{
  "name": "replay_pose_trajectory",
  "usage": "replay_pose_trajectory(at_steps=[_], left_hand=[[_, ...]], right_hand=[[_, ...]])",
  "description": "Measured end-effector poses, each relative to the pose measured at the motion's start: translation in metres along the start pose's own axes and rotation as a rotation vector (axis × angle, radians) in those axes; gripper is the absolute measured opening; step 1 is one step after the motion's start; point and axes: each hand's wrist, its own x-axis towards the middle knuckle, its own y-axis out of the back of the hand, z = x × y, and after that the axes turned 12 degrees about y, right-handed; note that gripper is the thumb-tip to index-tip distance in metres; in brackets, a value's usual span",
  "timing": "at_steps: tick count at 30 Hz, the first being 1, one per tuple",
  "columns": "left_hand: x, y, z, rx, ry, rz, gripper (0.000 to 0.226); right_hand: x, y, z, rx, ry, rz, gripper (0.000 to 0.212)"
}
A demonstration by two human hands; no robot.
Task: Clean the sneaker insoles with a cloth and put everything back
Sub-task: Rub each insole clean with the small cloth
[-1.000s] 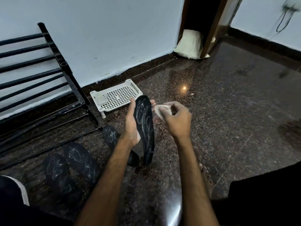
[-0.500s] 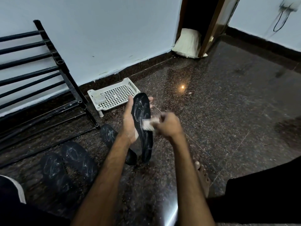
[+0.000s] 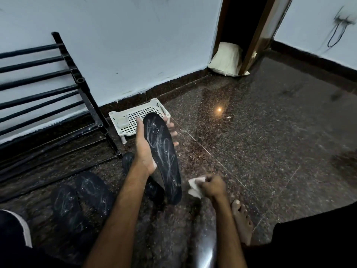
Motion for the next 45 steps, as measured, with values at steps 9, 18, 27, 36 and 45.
replay_pose_trajectory(at_steps=[9, 18, 27, 36, 45], left_hand=[[-0.014, 0.005, -0.029, -0.031, 0.195, -0.017, 0.087], [-0.018, -0.012, -0.035, -0.017, 0.23, 0.018, 0.065], [-0.019, -0.004, -0.028, -0.16, 0.29, -0.011, 0.069], [-0.019, -0.003, -0.023, -0.201, 0.299, -0.027, 0.066], [-0.018, -0.005, -0.024, -0.215, 0.266, -0.044, 0.06]], right_hand=[[-0.019, 0.032, -0.146, 0.159, 0.667, 0.335, 0.014], [-0.03, -0.008, -0.137, -0.055, 0.833, 0.409, 0.014], [-0.019, 0.003, -0.133, -0.133, 0.944, 0.209, 0.016], [-0.024, 0.0, -0.15, -0.071, 1.0, 0.074, 0.012], [-0.027, -0.001, -0.159, -0.068, 1.004, 0.137, 0.01]])
